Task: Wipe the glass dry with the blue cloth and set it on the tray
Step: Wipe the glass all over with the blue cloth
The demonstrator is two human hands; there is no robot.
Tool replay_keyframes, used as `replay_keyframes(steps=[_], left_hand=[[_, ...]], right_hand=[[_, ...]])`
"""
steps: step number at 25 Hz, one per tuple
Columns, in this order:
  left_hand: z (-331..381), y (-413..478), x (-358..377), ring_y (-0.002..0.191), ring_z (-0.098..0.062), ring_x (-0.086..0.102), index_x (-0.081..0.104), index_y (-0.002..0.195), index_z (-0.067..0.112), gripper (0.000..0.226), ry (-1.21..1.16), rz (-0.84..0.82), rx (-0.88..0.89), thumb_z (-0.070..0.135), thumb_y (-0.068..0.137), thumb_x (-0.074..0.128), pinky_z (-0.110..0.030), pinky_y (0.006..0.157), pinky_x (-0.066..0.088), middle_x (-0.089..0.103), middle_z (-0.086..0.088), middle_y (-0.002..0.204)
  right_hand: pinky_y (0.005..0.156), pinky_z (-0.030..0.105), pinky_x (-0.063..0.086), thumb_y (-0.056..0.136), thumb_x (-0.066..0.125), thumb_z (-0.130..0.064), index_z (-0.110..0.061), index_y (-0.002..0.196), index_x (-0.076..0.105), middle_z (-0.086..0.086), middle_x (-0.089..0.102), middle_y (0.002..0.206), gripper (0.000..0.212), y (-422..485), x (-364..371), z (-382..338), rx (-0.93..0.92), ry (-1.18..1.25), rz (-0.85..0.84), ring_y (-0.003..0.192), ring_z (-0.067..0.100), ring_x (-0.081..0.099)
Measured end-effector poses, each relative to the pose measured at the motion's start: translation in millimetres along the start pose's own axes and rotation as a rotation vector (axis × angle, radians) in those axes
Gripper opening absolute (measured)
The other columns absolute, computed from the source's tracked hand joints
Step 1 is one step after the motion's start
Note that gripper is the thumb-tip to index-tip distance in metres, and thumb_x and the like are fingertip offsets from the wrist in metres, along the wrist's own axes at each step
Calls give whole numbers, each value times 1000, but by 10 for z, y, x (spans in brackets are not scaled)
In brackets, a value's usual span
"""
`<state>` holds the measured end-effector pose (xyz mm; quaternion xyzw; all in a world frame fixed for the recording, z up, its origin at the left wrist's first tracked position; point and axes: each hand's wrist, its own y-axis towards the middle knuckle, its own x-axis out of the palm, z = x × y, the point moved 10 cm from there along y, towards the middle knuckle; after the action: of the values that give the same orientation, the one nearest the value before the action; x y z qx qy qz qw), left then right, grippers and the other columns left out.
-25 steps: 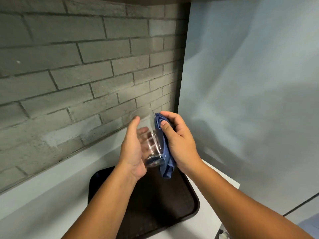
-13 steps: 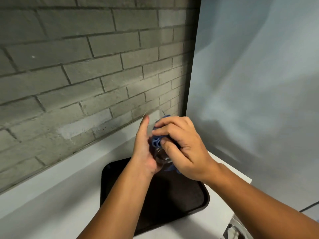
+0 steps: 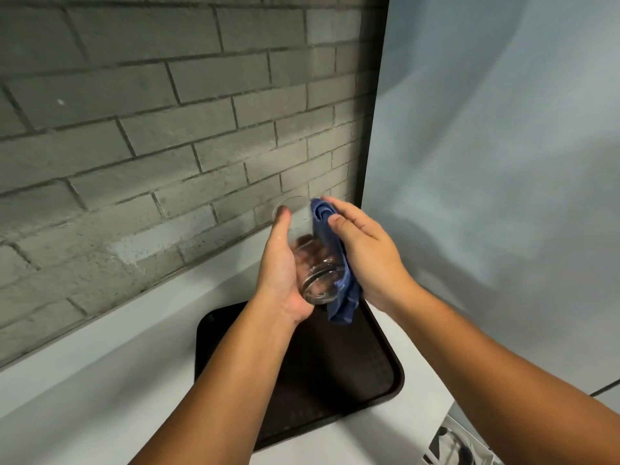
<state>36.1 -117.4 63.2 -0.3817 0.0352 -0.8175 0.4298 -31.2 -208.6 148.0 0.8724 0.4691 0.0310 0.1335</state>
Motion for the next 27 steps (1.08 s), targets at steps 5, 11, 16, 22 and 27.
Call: replay_keyframes(steps=[5,11,16,22,27], left_hand=[[169,-23,-72,87,-35,89,82,121,6,82,118,37,118,82,95,67,-46,73,72,89,-19,99],[278,-54,-49,123,-40,83,81,139,9,79,186,56,239,76,99,66,-63,116,60,85,-23,132],[276,-35,-110,122,-39,83,81,138,8,83,173,82,260,79,95,69,-59,112,63,85,-22,133],[139,-67,-148,99,-32,90,86,126,13,74,198,110,249,77,89,79,-46,84,71,91,-16,113],[201,-102,-109,114,-40,86,68,148,8,122,265,153,321,89,60,92,-64,104,66,84,-21,131]], right_hand=[[125,47,46,113,52,-13,-24,155,58,3,70,150,44,-116,117,173,141,154,-51,141,24,65],[133,28,30,114,51,-10,-20,158,53,-2,49,169,46,-247,131,-82,-81,-98,-90,158,4,41],[135,41,31,114,48,-11,-22,161,48,0,47,170,48,-322,134,2,-23,7,-46,160,11,42],[128,42,42,115,47,-9,-22,159,53,-1,63,156,46,-196,18,169,123,196,23,148,19,58],[129,40,42,115,48,-12,-25,157,56,-1,61,160,45,-208,70,221,149,238,-15,148,14,58]])
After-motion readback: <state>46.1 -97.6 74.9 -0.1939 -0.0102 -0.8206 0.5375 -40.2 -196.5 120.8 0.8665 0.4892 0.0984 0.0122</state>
